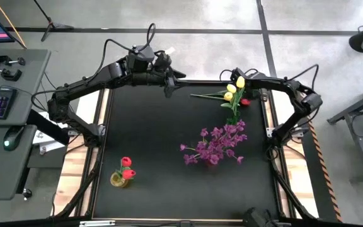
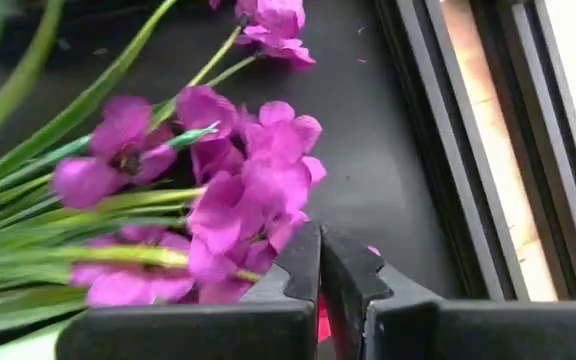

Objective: Sort flowers into vase by color
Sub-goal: Put the pink tulip into the yellow flower vase

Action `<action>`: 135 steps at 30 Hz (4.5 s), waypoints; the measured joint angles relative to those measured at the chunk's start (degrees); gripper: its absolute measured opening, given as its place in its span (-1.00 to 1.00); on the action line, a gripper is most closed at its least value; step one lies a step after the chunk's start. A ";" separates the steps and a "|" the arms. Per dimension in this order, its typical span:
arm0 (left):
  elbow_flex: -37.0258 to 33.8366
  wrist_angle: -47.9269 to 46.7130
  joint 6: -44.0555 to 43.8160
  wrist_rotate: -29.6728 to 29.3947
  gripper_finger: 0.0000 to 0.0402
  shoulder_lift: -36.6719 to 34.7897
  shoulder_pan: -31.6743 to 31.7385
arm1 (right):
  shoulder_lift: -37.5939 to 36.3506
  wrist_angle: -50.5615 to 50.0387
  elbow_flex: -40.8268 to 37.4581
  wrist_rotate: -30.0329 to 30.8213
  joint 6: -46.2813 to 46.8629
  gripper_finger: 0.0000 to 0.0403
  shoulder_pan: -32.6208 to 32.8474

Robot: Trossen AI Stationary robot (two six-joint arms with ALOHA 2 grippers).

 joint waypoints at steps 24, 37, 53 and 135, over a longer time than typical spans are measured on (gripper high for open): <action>0.00 0.00 0.03 0.00 0.11 0.00 0.00 | 1.76 15.87 0.00 -23.11 -22.62 -1.00 7.11; 0.00 -0.02 4.99 -2.63 0.11 0.02 0.00 | -10.38 15.43 0.00 -14.84 -22.11 -1.00 4.44; 0.09 0.24 7.86 -7.29 0.11 3.58 2.89 | -27.87 18.49 0.00 -12.49 -14.87 -1.00 -2.59; 13.20 -30.23 52.97 -4.41 -0.98 45.20 23.89 | -43.68 18.35 0.00 -17.42 -4.99 -1.00 18.54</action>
